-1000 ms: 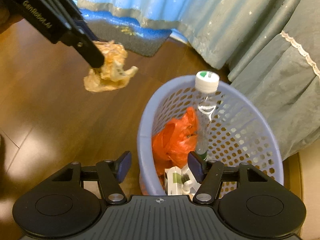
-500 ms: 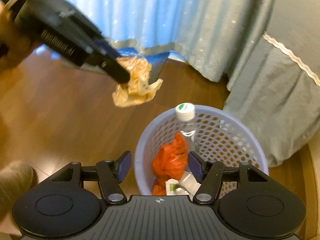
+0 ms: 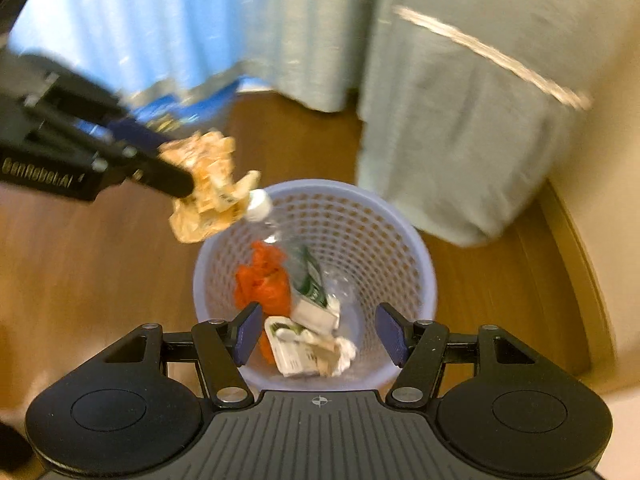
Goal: Collect trash
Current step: 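Lift the tissue with the left tool while the right tool brings the basket beneath it, then open the left tool to drop the tissue into the basket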
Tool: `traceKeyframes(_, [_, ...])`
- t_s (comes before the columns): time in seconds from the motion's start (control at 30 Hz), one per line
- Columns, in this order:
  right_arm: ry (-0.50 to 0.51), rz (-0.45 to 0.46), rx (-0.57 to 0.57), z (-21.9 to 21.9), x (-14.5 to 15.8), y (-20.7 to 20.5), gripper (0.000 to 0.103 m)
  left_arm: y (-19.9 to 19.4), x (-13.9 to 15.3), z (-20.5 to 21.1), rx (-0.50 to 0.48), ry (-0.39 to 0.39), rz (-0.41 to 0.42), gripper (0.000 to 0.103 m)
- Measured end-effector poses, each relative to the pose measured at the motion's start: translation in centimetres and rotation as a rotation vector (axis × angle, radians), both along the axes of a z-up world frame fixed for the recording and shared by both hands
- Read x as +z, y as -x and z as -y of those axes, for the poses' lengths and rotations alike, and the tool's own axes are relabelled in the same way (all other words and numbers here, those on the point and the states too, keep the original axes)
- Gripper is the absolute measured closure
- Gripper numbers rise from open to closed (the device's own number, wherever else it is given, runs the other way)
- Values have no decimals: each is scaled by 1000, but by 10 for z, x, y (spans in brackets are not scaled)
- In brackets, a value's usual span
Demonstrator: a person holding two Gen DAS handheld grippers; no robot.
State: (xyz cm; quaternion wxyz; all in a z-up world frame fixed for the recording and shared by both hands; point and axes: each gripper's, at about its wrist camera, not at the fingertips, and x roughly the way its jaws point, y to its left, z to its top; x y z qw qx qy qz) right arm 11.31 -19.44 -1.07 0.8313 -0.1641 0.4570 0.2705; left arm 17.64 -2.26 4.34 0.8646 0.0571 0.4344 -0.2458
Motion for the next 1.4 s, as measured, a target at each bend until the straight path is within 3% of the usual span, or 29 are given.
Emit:
traceKeyframes(0.1, [-40, -16, -145, 17, 7, 4, 44, 4, 8, 8, 13, 3, 1, 82])
traceKeyframes(0.3, [-51, -25, -263, 33, 10, 7, 44, 13, 16, 17, 79, 1, 7, 82])
traceKeyframes(0.43, [-42, -57, -290, 37, 7, -1, 44, 17, 10, 17, 134, -12, -5, 82])
traceKeyframes(0.53, [-27, -72, -300, 36, 4, -13, 44, 17, 6, 23, 116, -52, 13, 82])
traceKeyframes(0.73, [-32, -57, -333, 40, 0, -30, 44, 0, -32, 14, 223, 77, -53, 82])
traceKeyframes(0.97, [48, 14, -310, 43, 0, -33, 44, -21, -50, 29, 198, 97, -70, 82])
traceKeyframes(1.07, [52, 2, -326, 48, -4, -39, 44, -26, -53, 36, 212, 130, -52, 77])
traceKeyframes(1.17, [61, 10, -316, 49, -3, -40, 44, -29, -56, 36, 230, 169, -35, 55])
traceKeyframes(1.4, [62, 5, -324, 54, -5, -41, 44, -31, -60, 31, 253, 120, -46, 55])
